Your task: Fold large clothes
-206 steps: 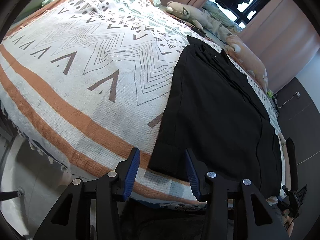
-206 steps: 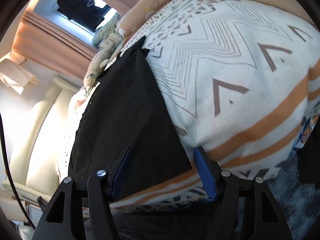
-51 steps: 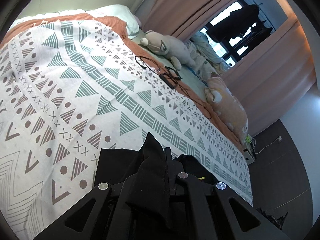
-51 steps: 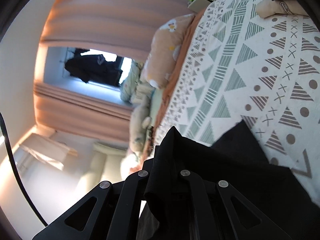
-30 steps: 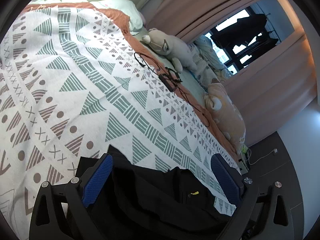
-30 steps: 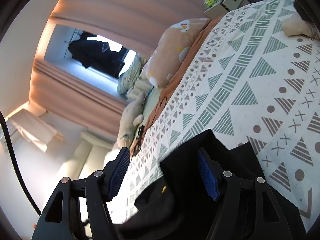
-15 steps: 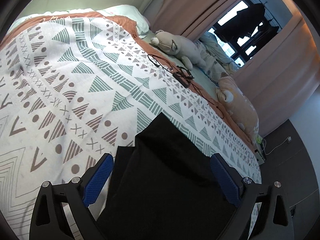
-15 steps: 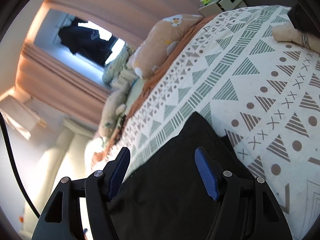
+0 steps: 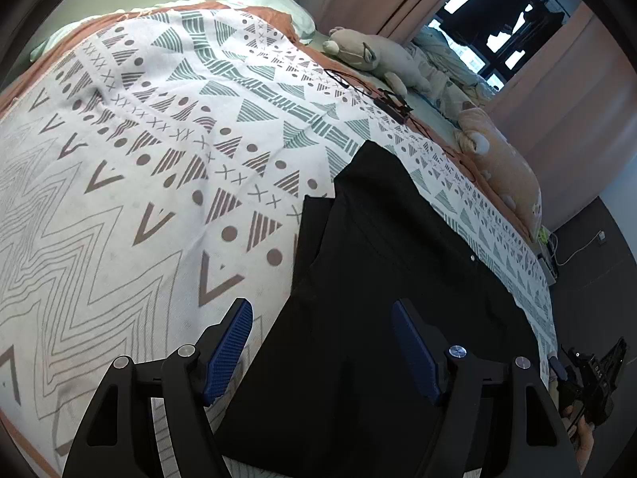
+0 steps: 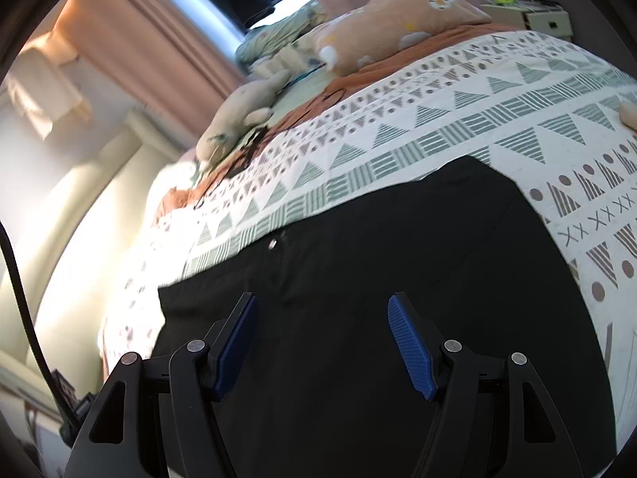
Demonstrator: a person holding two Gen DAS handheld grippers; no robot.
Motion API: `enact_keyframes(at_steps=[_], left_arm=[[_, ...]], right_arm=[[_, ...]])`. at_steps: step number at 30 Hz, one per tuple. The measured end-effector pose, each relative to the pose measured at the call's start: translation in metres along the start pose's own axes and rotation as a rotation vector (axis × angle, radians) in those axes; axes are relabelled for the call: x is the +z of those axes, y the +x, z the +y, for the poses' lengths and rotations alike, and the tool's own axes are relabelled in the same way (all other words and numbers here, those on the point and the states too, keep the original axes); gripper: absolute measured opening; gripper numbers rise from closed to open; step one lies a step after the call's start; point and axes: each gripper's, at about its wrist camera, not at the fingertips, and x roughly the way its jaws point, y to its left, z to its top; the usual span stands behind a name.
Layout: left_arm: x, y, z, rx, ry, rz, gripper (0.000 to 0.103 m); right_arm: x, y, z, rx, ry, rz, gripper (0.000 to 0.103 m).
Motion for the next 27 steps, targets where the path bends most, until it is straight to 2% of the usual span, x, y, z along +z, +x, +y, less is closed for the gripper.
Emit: enact_keyframes(at_steps=[7,19,25,27], left_arm=[[-0.03,-0.024,0.019,-0.011,-0.022,0.03,0.074],[-0.069,-0.033,0.049,-0.062,-0.12,0.071,0.07],[-0.08,-0.027,0.054,-0.075,-0.152,0.099,0.067],[-0.083,-0.026,0.055,-0.083,-0.156,0.108,0.065]], right_arm=[[-0.048,-0.014,0.028,-0.019,-0.072,0.061,0.068],[-0.131,-0.03,0.073,-0.082,-0.226,0.172,0.068],[-0.162,-0.024,0.095,-0.097,-0.309,0.232,0.068],[-0.169,-0.015,0.1,-0.14,-0.35,0.242,0.068]])
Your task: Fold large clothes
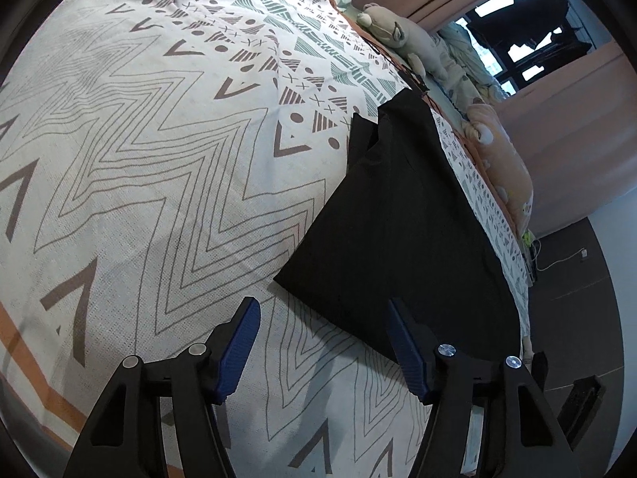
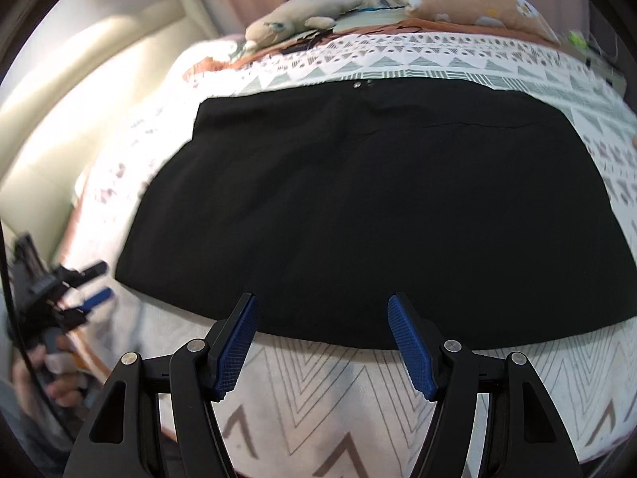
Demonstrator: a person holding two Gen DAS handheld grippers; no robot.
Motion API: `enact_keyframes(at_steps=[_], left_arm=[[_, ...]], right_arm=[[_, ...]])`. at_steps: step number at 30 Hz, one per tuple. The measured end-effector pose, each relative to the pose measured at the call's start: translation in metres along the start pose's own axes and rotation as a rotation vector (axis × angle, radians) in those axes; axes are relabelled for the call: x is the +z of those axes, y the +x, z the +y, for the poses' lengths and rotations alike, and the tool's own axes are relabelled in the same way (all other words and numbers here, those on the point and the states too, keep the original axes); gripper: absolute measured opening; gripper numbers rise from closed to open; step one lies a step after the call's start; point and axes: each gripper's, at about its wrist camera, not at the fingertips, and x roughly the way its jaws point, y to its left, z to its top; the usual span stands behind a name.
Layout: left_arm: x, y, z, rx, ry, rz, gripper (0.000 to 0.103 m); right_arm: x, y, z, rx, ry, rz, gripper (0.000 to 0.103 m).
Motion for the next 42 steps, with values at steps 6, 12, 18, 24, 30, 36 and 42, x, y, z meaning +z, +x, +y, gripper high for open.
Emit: enact_keyframes(at_steps=[6,12,18,24,30,36,42], left_arm=[[-0.005,0.004,0.005,-0.022,-0.026,0.017,0.065],[-0.002,0.015,0.001,-0.052,-0.034,0.036,0.065],[0.004,0.026,0.003,-0.049,-0.083,0.032,0.056],[0.004,0.026,-0.002,-0.012,-0.103,0.0,0.047],[0.0,0.026,0.001,-0.005,-0.154,-0.02,0.047],[-0.002,0.03,0.0,-0.013,-0.193,-0.018,0.05],[0.003,0.037,0.001,-0.05,-0.234,0.008,0.057]], right_arm=[[0.005,0.033,-0.003,-0.088,0.03,0.056,0.059],[0.022,0.056,-0.014,-0.112,0.052,0.084,0.053],[0.052,0.073,-0.018,-0.137,0.048,0.091,0.046],[0.088,0.086,-0.029,-0.126,0.088,0.087,0.042],[0.117,0.103,-0.039,-0.109,0.135,0.064,0.042],[0.148,0.124,-0.052,-0.082,0.164,0.054,0.042],[0.176,0.14,-0.06,-0.068,0.18,0.047,0.04]])
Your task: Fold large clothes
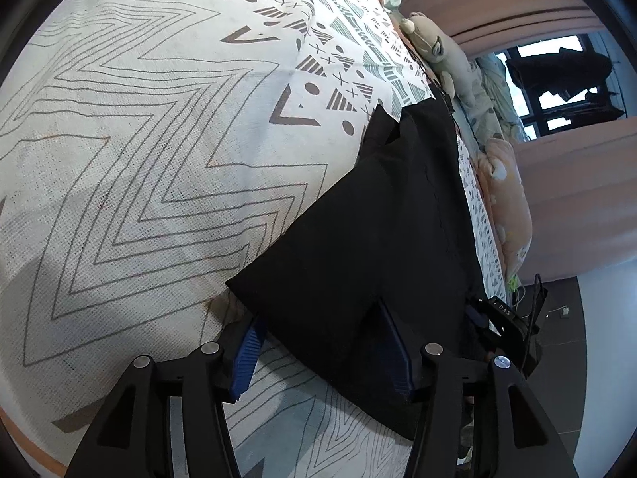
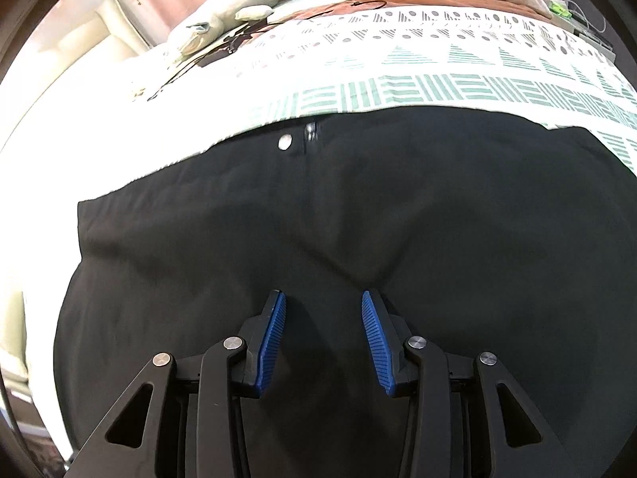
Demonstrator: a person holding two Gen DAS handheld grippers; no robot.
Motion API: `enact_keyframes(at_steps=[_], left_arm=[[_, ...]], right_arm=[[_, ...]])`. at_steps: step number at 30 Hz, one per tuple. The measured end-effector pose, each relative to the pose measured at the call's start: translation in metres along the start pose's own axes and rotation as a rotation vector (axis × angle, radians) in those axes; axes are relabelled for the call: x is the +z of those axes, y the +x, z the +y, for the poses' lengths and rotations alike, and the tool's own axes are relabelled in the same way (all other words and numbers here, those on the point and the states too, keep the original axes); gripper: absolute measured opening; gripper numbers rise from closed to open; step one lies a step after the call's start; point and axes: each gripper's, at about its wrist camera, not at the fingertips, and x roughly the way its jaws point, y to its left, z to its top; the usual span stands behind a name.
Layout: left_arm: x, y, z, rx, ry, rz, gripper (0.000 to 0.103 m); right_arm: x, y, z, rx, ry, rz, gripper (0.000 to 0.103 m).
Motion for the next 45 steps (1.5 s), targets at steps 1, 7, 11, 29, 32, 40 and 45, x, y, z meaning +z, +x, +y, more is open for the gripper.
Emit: enact_keyframes(at_steps=[1,7,11,29,32,40,45], left_arm=[[0.001,0.001,0.0,-0.001,-0.006,-0.001,0.057],[0.006,0.006,-0.004,-0.007,-0.015,-0.019,0.057],[0.008,0.009,-0.005,-0.018,-0.016,-0.029,0.057],[0.012,0.004,-0.016,-0.092,-0.031,-0.042,0.022],[0.012,-0.002,-0.023,-0.102,-0.025,-0.041,0.016],[0.008,-0.026,-0.049,-0.174,0.018,-0.064,0.01],[0.001,-0.043,-0.054,-0.204,0.033,-0.084,0.009]], right_arm=[[0.004,0.004,0.002,-0.01,0.005,-0.008,0.038],[0.026,0.016,0.001,-0.006,0.0,-0.015,0.035],[0.038,0.023,0.002,-0.003,-0.009,-0.032,0.035],[-0.015,-0.059,0.0,0.146,-0.005,-0.058,0.045],[-0.035,-0.073,0.002,0.156,-0.009,-0.085,0.053],[-0.089,-0.094,0.004,0.159,-0.021,-0.062,0.053],[-0.125,-0.1,-0.001,0.151,-0.024,-0.023,0.053]])
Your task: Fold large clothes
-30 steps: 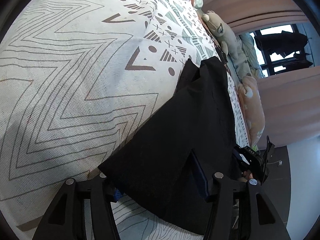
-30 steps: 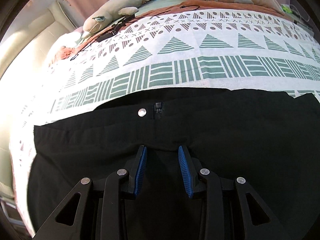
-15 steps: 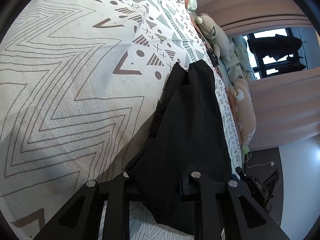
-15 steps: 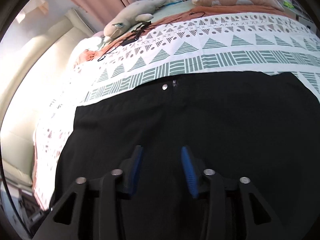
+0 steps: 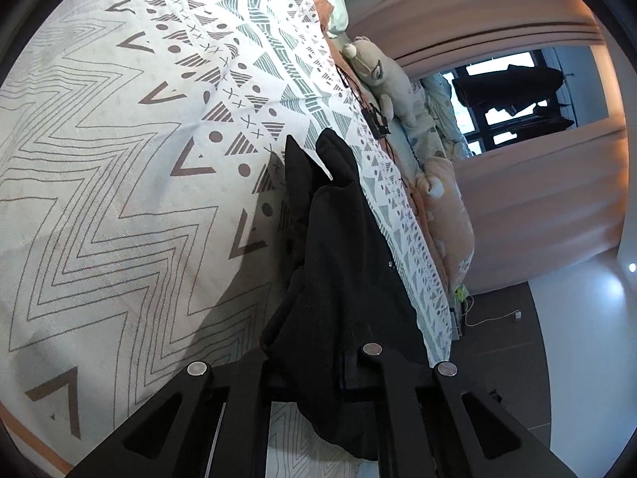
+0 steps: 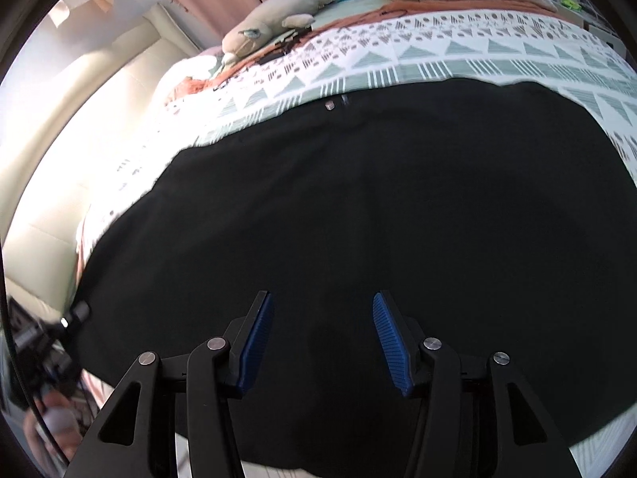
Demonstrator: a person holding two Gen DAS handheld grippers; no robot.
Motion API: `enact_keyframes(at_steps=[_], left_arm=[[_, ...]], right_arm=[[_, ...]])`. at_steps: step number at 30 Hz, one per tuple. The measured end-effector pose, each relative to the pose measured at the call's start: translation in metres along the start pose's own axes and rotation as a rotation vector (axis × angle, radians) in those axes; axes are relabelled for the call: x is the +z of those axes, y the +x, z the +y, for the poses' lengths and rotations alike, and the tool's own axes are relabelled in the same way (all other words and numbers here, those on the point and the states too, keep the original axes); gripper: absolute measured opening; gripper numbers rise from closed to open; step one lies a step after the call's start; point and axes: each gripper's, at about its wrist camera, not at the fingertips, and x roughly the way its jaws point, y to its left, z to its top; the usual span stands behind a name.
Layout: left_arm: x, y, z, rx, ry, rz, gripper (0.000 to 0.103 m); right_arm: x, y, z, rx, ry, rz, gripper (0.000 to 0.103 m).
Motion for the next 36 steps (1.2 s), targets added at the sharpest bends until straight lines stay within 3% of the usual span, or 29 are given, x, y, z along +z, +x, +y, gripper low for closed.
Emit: enact_keyframes(at_steps=[10,18,22,28,32,36], left_arm=[[-0.022,-0.044,0.02,-0.022,-0.031,-0.035,0.008],[-0.015,-0.081,0.039,-0.03,-0.059,-0.082,0.008],[-0.009,-0.092,0.042,-0.039,-0.056,-0.091,0.008],[-0.005,-0.094,0.039,-0.051,-0.048,-0.092,0.008],[-0.004,-0.092,0.028,-0.049,-0.021,-0.091,0.008],[-0.009,-0.088,0.012,-0.045,0.02,-0.08,0.008]], right_arm=[[-0.049,-0.017,0.009,0.025,-0.006,0.033,0.053],[-0.082,-0.017,0.029,0.148,0.006,0.096,0.053],[-0.083,-0.035,0.031,0.191,0.02,0.07,0.053],[-0.076,-0.046,0.038,0.21,-0.018,0.051,0.053],[-0.09,-0.032,0.043,0.21,-0.027,0.095,0.053],[-0.104,-0.009,0.037,0.154,-0.021,0.123,0.053]])
